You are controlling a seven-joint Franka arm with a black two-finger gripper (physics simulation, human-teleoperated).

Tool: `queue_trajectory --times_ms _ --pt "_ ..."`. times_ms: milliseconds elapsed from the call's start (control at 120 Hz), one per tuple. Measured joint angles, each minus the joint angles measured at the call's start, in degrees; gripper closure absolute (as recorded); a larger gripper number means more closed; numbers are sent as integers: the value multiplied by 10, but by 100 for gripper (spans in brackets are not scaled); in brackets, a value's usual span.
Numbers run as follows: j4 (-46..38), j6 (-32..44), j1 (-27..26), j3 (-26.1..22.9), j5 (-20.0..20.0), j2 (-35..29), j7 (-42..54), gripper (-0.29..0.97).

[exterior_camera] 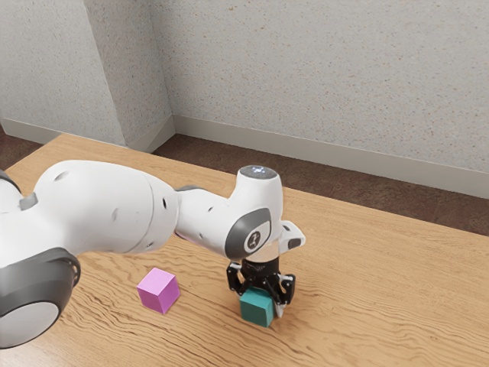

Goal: Pick up the blue block with one arm, and put the blue block on the pink block with one arm

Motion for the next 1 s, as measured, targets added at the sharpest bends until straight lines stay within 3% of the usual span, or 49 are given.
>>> queue_trajectory --times_ms 58,150,508,867,1000 --pt "0 -1 -6 8 2 -2 -2 21" --pt "0 -11 -48 60 7 -11 0 32" --pt "-9 -82 -107 182 40 -61 50 34" --pt "-106 -166 -314 453 114 -94 117 34" --pt "-122 -175 -332 490 125 -93 142 34"
